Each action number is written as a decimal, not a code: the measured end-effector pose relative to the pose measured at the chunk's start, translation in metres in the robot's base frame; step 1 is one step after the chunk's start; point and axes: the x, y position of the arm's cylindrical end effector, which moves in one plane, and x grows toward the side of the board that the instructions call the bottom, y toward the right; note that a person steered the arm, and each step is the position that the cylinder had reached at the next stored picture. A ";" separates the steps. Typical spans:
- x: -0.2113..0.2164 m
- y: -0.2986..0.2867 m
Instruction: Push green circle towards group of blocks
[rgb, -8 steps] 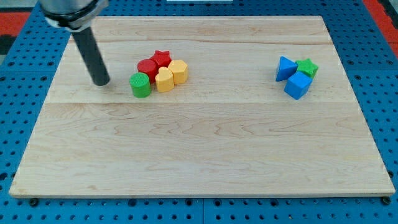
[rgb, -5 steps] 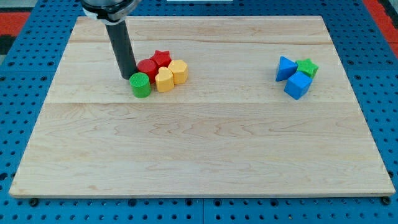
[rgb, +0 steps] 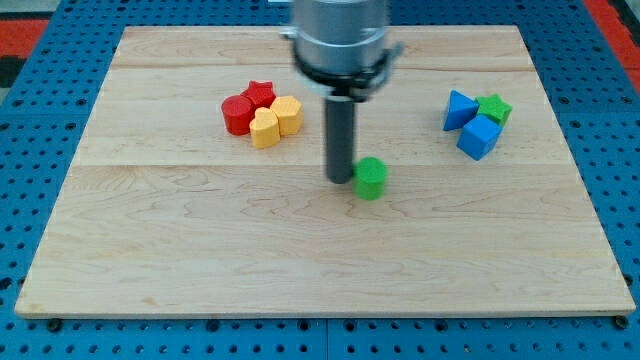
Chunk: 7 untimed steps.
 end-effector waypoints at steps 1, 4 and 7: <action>0.003 0.021; 0.039 0.061; -0.007 0.044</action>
